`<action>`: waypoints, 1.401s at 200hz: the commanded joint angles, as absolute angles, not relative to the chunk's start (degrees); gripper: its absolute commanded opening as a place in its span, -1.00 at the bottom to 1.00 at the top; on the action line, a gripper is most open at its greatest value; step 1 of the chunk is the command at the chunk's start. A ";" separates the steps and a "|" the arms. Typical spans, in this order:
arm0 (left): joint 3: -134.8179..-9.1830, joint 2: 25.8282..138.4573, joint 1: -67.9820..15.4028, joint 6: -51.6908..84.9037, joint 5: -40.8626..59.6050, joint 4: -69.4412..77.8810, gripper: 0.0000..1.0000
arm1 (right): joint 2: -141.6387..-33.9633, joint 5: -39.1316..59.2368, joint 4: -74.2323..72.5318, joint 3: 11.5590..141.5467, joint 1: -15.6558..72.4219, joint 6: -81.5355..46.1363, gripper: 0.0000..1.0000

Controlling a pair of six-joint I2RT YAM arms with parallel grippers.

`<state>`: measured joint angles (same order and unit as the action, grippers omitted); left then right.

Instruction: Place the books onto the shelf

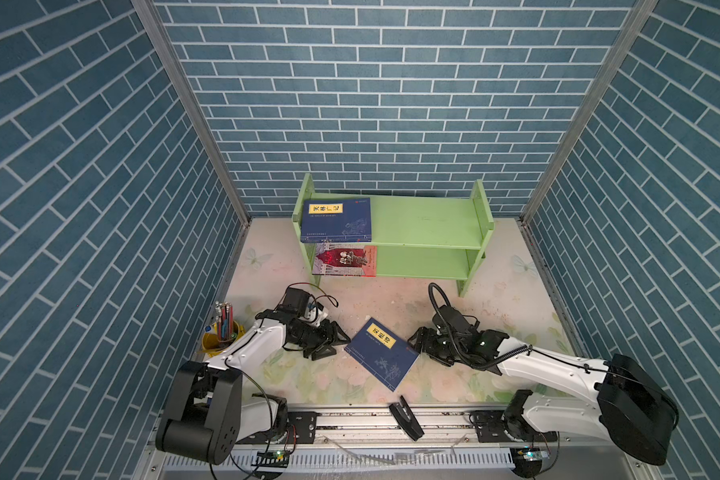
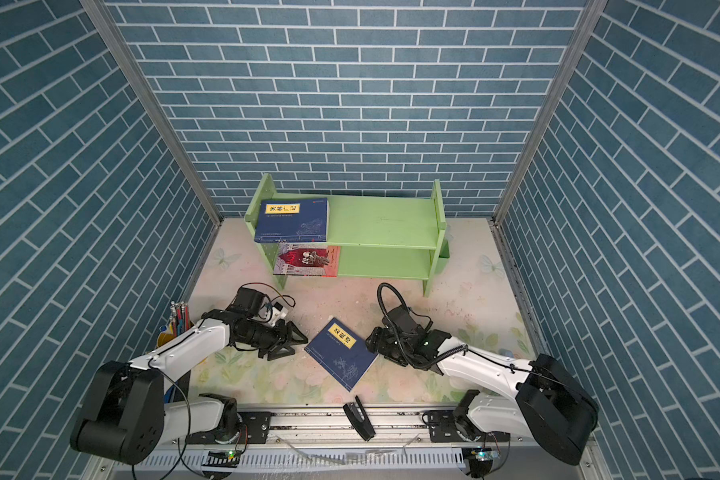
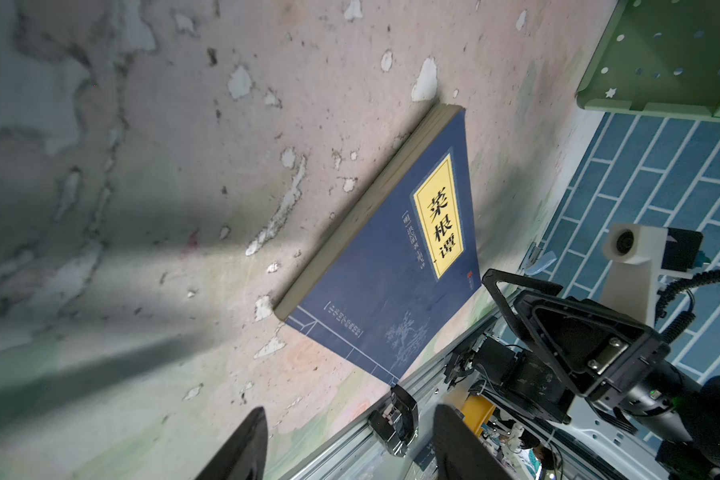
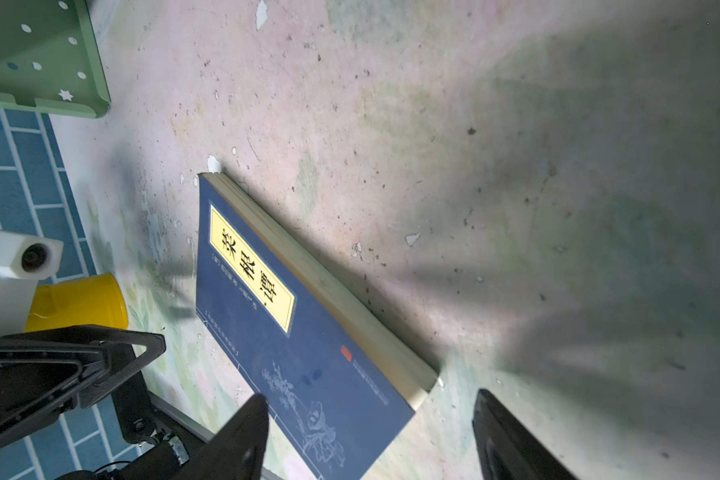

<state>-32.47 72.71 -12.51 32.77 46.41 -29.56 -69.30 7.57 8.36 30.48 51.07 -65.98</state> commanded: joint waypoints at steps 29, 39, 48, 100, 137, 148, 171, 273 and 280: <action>-31.09 76.49 -17.14 33.84 46.94 -27.19 0.30 | -70.27 5.83 8.97 33.63 49.68 -58.31 0.56; -31.19 77.14 -17.66 33.76 46.63 -27.22 0.29 | -70.63 6.58 8.23 33.74 49.17 -57.54 0.56; -31.35 77.70 -18.24 33.58 46.04 -27.71 0.29 | -71.04 7.09 7.82 34.00 48.75 -57.13 0.56; -32.78 81.68 -21.88 31.62 45.17 -24.12 0.28 | -73.10 9.63 3.29 32.93 46.88 -56.25 0.55; -35.48 85.78 -22.85 28.89 46.99 -21.69 0.17 | -75.43 12.13 0.91 32.98 45.85 -55.27 0.56; -36.35 86.77 -23.50 27.70 46.37 -21.03 0.16 | -76.38 13.02 0.58 33.22 45.54 -55.19 0.56; -37.98 88.99 -24.47 27.20 46.33 -18.84 0.16 | -77.56 14.29 -0.04 33.09 45.39 -55.06 0.56; -45.40 89.84 -24.87 25.70 41.41 -20.87 0.16 | -77.42 19.96 -0.42 31.35 45.98 -57.28 0.55; -44.77 88.25 -24.87 25.72 40.30 -23.00 0.17 | -77.00 19.22 1.17 31.54 46.01 -57.28 0.55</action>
